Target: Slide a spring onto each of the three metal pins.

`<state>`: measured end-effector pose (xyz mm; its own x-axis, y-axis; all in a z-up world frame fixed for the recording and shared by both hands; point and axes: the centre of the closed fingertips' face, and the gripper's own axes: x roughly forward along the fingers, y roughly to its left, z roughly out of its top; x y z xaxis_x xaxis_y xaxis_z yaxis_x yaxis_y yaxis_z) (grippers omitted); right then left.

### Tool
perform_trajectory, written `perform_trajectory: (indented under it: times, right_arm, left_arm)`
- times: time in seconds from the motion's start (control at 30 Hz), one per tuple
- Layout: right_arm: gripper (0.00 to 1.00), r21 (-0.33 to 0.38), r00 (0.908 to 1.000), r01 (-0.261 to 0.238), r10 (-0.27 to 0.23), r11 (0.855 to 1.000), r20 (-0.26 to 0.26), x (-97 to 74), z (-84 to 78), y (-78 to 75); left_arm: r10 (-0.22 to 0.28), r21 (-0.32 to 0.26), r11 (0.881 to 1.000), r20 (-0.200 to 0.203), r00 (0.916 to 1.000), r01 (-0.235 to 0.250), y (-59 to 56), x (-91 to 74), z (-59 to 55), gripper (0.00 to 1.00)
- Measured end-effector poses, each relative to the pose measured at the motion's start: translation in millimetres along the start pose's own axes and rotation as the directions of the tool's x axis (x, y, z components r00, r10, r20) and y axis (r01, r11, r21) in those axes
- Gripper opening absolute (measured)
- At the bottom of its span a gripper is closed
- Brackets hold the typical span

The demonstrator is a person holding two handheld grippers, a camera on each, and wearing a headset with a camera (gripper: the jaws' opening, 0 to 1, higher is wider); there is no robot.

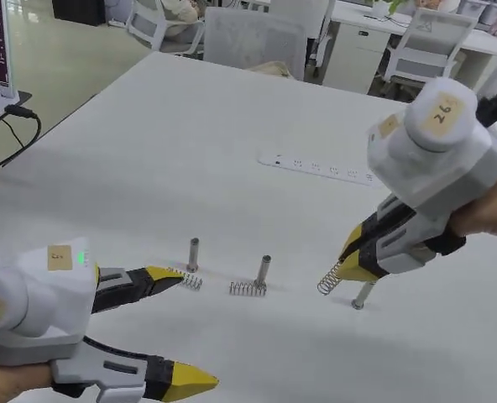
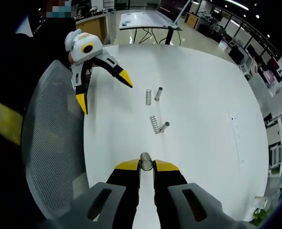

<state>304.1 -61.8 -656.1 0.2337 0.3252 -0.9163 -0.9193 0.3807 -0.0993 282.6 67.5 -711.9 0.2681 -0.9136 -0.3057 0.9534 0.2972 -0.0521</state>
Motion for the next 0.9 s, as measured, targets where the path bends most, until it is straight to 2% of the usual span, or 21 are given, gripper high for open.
perform_trajectory:
  times: [0.27,0.4,0.57,0.9]
  right_arm:
    - [0.07,0.026,0.999,0.044,-0.044,0.999,-0.002,-17.6,-5.1,-21.8]
    - [0.07,0.03,0.9971,0.071,-0.07,0.997,-0.03,-22.3,-14.5,-32.8]
    - [0.07,0.037,0.9937,0.088,-0.085,0.995,-0.073,-22.7,-29.3,-42.3]
    - [0.07,0.075,0.9895,0.093,-0.084,0.993,-0.117,-17.0,-49.6,-53.5]
  left_arm:
    - [0.012,-0.003,1.0,0.009,0.9999,-0.012,2.2,-2.1,1.9,0.73]
    - [0.012,-0.004,1.0,0.008,0.9999,-0.012,1.6,-2.2,1.8,0.73]
    - [0.014,-0.004,1.0,0.008,0.9999,-0.014,1.9,-3.0,1.5,0.73]
    - [0.015,-0.005,1.0,0.008,0.9999,-0.015,2.1,-3.7,1.7,0.72]
